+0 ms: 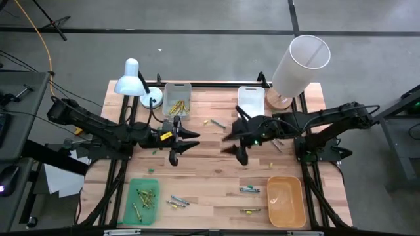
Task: Sort crayons
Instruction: Put the green crayon into the green bin
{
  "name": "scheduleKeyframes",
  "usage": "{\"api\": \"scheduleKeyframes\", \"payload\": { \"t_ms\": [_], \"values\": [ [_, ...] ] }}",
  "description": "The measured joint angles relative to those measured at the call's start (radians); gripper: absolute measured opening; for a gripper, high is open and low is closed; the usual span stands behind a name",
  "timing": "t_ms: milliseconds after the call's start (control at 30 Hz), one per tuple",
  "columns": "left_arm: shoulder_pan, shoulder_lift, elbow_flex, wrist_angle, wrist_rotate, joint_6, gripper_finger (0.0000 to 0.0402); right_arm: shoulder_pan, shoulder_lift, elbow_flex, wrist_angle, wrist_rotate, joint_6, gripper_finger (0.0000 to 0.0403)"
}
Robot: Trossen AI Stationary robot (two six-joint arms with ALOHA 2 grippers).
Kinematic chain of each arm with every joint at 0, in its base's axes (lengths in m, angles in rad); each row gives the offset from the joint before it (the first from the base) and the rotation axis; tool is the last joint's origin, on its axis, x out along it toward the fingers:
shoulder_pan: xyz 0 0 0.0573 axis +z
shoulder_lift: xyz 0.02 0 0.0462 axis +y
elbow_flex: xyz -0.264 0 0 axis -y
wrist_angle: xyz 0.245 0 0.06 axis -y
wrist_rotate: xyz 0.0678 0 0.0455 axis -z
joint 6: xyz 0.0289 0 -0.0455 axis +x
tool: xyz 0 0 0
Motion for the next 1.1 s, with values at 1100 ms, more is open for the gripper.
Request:
{"api": "scheduleKeyframes", "payload": {
  "t_ms": [1100],
  "values": [
    [0.0, 0.0, 0.001, -0.059, -0.144, 0.027, 0.0126, 0.624, 0.573, 0.095, -0.414, -0.004, 0.337, 0.0232]
  ]
}}
